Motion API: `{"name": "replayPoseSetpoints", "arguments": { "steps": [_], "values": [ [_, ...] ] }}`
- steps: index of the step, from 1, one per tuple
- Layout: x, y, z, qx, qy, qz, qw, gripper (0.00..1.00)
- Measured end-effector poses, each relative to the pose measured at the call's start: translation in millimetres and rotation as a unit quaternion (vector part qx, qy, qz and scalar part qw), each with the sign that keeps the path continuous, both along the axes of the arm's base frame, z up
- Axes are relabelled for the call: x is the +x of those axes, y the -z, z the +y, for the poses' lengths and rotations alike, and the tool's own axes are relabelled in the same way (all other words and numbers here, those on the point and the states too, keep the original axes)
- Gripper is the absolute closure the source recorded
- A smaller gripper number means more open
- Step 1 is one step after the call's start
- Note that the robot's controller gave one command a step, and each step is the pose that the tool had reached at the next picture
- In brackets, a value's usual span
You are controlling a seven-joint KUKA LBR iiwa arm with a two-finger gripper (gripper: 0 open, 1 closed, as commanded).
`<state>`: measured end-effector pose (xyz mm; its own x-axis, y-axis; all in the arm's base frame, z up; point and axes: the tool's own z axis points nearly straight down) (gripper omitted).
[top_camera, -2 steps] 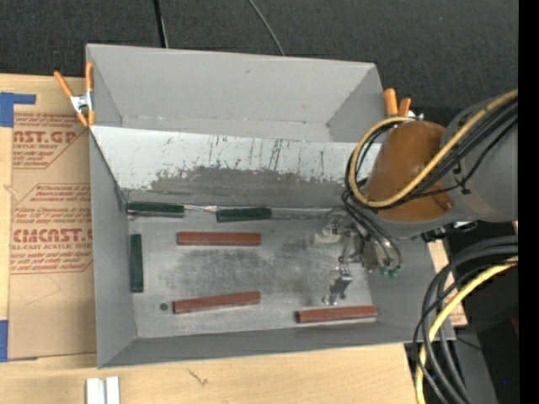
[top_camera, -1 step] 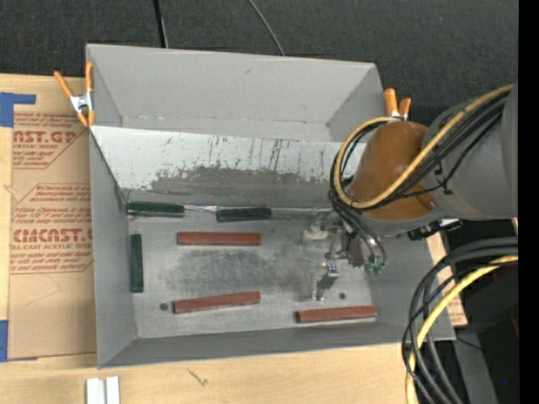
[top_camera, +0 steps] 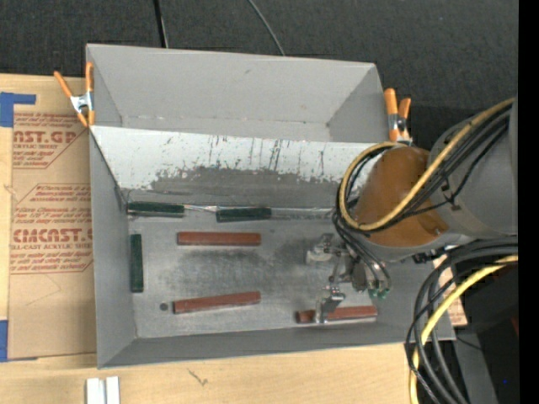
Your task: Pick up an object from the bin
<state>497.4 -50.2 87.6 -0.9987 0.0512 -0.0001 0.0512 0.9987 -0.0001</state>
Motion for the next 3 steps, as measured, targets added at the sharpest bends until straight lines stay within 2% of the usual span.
{"name": "replayPoseSetpoints", "arguments": {
  "steps": [1,2,3],
  "values": [
    [-14.1,6.9,-2.5,0.000,-0.004,-0.0017,1.0000,0.00],
    [-17.3,8.2,-8.6,0.000,-0.072,0.0001,0.9974,1.00],
    [-17.2,8.2,-8.6,0.000,-0.072,0.0000,0.9974,1.00]
  ]
}}
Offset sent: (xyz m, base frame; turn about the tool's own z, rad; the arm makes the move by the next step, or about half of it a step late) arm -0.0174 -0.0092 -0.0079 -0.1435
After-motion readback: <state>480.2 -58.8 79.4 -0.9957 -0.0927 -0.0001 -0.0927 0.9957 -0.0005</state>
